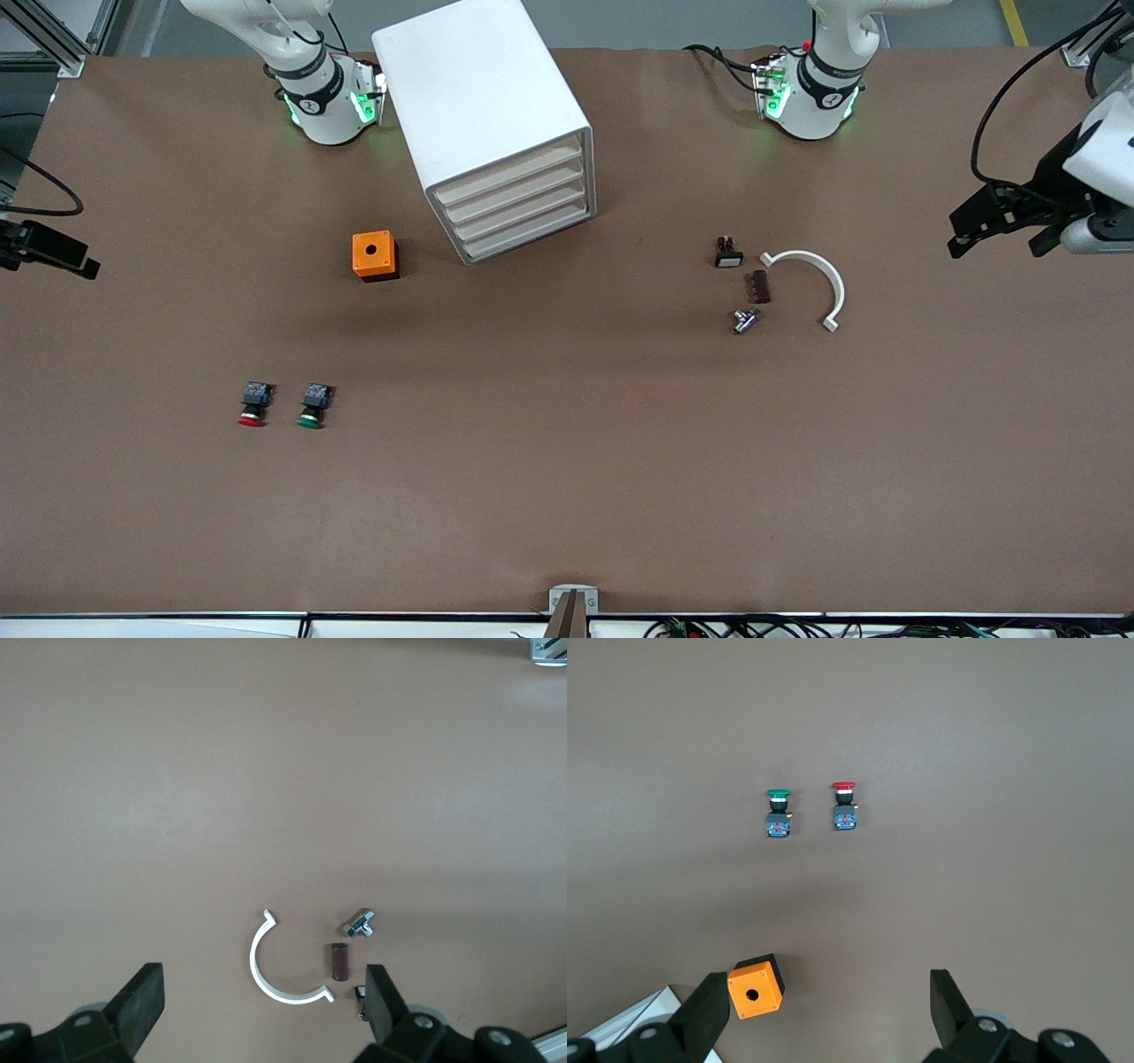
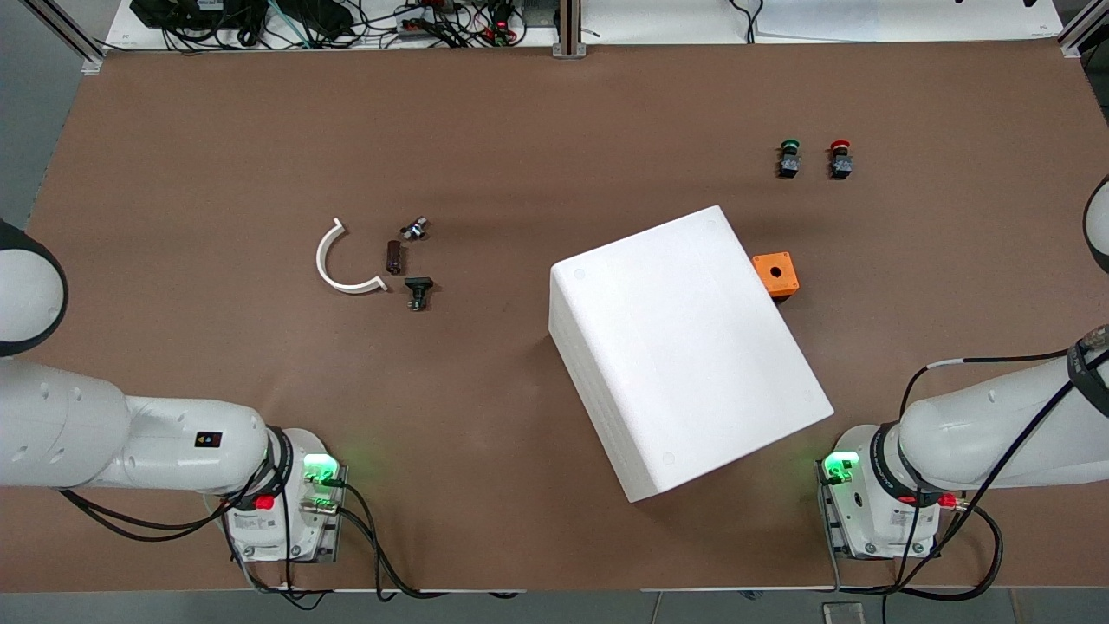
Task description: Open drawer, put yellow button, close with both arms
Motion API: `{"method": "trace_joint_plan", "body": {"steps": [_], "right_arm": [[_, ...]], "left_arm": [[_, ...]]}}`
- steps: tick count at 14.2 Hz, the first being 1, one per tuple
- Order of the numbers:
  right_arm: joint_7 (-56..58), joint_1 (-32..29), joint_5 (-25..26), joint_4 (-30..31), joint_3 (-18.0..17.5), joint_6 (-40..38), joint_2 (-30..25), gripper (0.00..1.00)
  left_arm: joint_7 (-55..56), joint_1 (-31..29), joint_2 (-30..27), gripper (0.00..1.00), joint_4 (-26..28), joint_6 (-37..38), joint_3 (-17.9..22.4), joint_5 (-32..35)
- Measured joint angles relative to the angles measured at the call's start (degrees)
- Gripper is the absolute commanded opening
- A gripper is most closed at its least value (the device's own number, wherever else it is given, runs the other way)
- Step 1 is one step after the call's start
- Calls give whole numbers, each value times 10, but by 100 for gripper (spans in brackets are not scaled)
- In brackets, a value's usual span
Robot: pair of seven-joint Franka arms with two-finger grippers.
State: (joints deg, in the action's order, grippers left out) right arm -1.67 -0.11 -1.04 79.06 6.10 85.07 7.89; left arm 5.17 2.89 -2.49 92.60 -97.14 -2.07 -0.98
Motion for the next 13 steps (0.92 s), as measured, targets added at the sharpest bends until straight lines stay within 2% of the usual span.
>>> {"method": "trace_joint_plan", "body": {"steps": [5, 13], "right_arm": [[0, 0, 0, 0, 0, 0, 0, 100], [0, 0, 0, 0, 0, 0, 0, 100]], "left_arm": [[-1, -1, 0, 100, -31, 32, 1, 0], [-1, -1, 0, 100, -34, 35, 1, 0]]}}
